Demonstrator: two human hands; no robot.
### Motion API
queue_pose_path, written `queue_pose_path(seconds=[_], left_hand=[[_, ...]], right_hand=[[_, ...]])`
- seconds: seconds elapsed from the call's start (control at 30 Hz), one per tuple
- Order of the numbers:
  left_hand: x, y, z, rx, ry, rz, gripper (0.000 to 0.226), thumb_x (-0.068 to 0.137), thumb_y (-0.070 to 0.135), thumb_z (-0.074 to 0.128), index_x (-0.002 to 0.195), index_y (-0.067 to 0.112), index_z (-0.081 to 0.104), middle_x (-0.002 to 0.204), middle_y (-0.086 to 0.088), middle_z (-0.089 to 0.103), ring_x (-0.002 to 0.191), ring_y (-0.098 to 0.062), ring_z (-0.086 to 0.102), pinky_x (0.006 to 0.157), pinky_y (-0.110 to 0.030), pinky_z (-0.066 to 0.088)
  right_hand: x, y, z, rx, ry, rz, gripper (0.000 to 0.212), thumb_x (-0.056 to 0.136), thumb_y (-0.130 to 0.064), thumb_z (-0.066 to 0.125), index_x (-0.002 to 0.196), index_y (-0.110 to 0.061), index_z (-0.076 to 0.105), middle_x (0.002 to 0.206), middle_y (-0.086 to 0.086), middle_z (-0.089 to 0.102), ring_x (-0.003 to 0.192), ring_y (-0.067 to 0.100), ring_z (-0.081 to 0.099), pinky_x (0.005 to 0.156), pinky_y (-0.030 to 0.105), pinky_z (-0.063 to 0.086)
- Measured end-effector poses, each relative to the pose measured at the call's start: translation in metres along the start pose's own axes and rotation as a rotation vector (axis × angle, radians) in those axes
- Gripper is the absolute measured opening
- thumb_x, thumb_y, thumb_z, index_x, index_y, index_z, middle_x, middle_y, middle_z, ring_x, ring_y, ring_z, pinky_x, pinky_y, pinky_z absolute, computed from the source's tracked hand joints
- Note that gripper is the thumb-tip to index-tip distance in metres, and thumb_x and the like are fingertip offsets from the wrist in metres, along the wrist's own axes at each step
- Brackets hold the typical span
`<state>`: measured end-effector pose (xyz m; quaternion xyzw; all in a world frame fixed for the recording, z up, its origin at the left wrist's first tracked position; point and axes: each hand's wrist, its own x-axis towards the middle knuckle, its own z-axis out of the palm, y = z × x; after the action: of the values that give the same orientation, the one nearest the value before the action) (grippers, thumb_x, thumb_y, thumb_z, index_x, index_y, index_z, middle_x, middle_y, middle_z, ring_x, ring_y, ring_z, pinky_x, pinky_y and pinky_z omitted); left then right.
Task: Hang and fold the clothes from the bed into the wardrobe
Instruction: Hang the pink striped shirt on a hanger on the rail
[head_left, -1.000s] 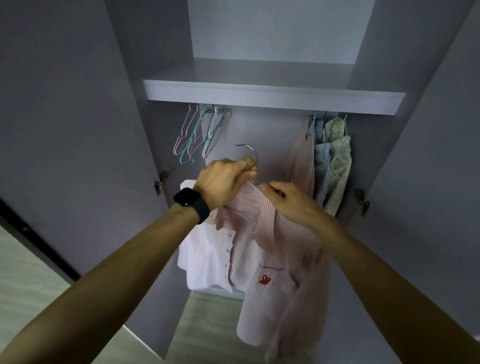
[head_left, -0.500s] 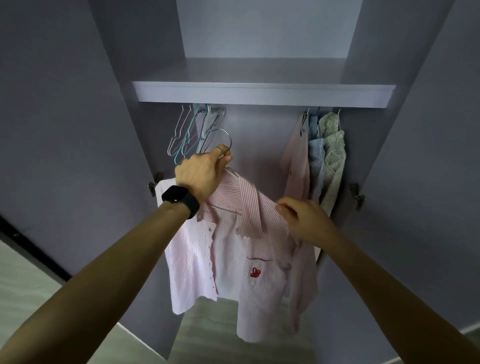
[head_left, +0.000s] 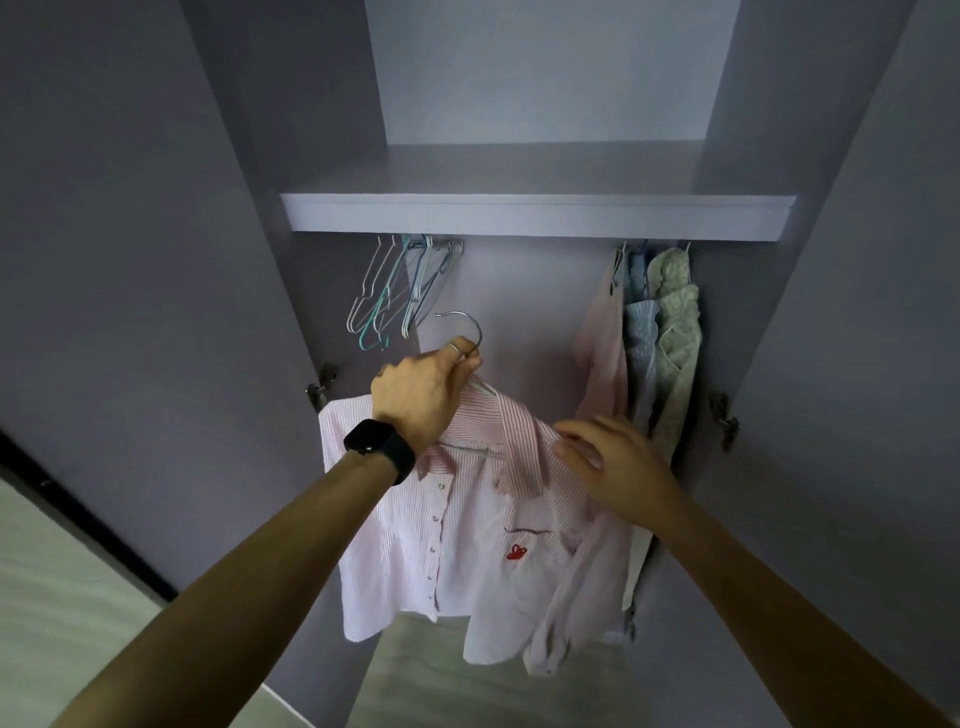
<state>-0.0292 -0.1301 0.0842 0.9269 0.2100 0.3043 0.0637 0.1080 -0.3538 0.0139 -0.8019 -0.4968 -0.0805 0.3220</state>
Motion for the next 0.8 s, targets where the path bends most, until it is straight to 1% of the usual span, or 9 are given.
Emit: queue_pose_path(seconds=[0.13, 0.23, 0.3, 0.4, 0.47, 0.53, 0.6, 0.7, 0.8], left_hand=[[0.004, 0.003, 0.012, -0.038, -0.028, -0.078, 0.021, 0.101, 0.056, 0.037, 0.107, 0.038, 0.046, 0.081, 0.000, 0.071, 0.072, -0.036, 0.064, 0.064, -0.034, 0.036], [0.008, -0.001, 0.020, -0.055, -0.026, -0.133, 0.020, 0.101, 0.056, 0.038, 0.107, 0.040, 0.049, 0.087, 0.000, 0.073, 0.077, -0.039, 0.064, 0.065, -0.034, 0.035], [0.010, -0.005, 0.026, -0.062, -0.038, -0.164, 0.020, 0.101, 0.056, 0.037, 0.108, 0.041, 0.048, 0.091, 0.000, 0.073, 0.081, -0.040, 0.064, 0.065, -0.035, 0.037], [0.025, -0.014, 0.036, -0.112, -0.094, -0.180, 0.022, 0.102, 0.056, 0.034, 0.109, 0.041, 0.049, 0.094, 0.002, 0.073, 0.083, -0.036, 0.065, 0.065, -0.035, 0.042], [0.038, -0.019, 0.043, -0.153, -0.129, -0.156, 0.025, 0.103, 0.053, 0.034, 0.114, 0.042, 0.054, 0.100, 0.001, 0.074, 0.087, -0.033, 0.066, 0.068, -0.035, 0.046], [0.051, -0.024, 0.050, -0.204, -0.143, -0.099, 0.033, 0.104, 0.049, 0.036, 0.126, 0.038, 0.058, 0.111, 0.000, 0.073, 0.099, -0.031, 0.067, 0.076, -0.035, 0.050], [0.060, -0.036, 0.056, -0.287, -0.214, -0.055, 0.040, 0.104, 0.045, 0.040, 0.136, 0.028, 0.056, 0.129, -0.001, 0.066, 0.115, -0.026, 0.063, 0.093, -0.035, 0.050], [0.068, -0.057, 0.068, -0.258, -0.344, 0.065, 0.040, 0.102, 0.038, 0.047, 0.138, 0.024, 0.057, 0.141, -0.002, 0.057, 0.127, -0.025, 0.054, 0.103, -0.035, 0.044], [0.085, -0.078, 0.075, -0.139, -0.345, 0.131, 0.045, 0.102, 0.039, 0.047, 0.145, 0.026, 0.049, 0.153, -0.002, 0.044, 0.139, -0.023, 0.039, 0.112, -0.039, 0.034]], right_hand=[[0.015, -0.002, 0.001, -0.006, -0.058, -0.025, 0.017, 0.100, -0.033, 0.059, 0.107, -0.022, 0.071, 0.093, -0.009, 0.063, 0.086, 0.015, 0.060, 0.076, 0.038, 0.053], [0.023, -0.004, 0.002, -0.048, -0.084, -0.032, 0.011, 0.100, -0.031, 0.056, 0.097, -0.023, 0.063, 0.085, -0.015, 0.053, 0.079, 0.011, 0.052, 0.068, 0.030, 0.044], [0.026, -0.007, 0.006, -0.086, -0.135, -0.022, 0.013, 0.102, -0.032, 0.051, 0.096, -0.022, 0.057, 0.088, -0.010, 0.058, 0.079, 0.013, 0.053, 0.066, 0.028, 0.037], [0.032, -0.010, 0.013, -0.101, -0.178, 0.088, 0.019, 0.106, -0.033, 0.039, 0.100, -0.021, 0.053, 0.093, -0.007, 0.057, 0.078, 0.011, 0.049, 0.065, 0.025, 0.030], [0.037, -0.012, 0.019, -0.090, -0.152, 0.173, 0.022, 0.108, -0.034, 0.033, 0.102, -0.023, 0.051, 0.095, -0.006, 0.056, 0.080, 0.011, 0.051, 0.069, 0.027, 0.035], [0.042, -0.013, 0.023, -0.085, -0.146, 0.248, 0.023, 0.108, -0.035, 0.031, 0.101, -0.023, 0.049, 0.094, -0.004, 0.057, 0.081, 0.015, 0.054, 0.074, 0.035, 0.046], [0.051, -0.013, 0.029, -0.104, -0.156, 0.328, 0.023, 0.108, -0.033, 0.031, 0.103, -0.021, 0.049, 0.093, 0.000, 0.058, 0.080, 0.019, 0.057, 0.076, 0.040, 0.050], [0.063, -0.014, 0.035, -0.130, -0.156, 0.445, 0.021, 0.108, -0.026, 0.034, 0.113, -0.016, 0.051, 0.096, 0.000, 0.060, 0.085, 0.021, 0.061, 0.076, 0.035, 0.049], [0.077, -0.018, 0.046, -0.139, -0.085, 0.515, 0.014, 0.106, -0.020, 0.039, 0.106, -0.014, 0.052, 0.087, -0.004, 0.055, 0.078, 0.019, 0.058, 0.066, 0.026, 0.038]])
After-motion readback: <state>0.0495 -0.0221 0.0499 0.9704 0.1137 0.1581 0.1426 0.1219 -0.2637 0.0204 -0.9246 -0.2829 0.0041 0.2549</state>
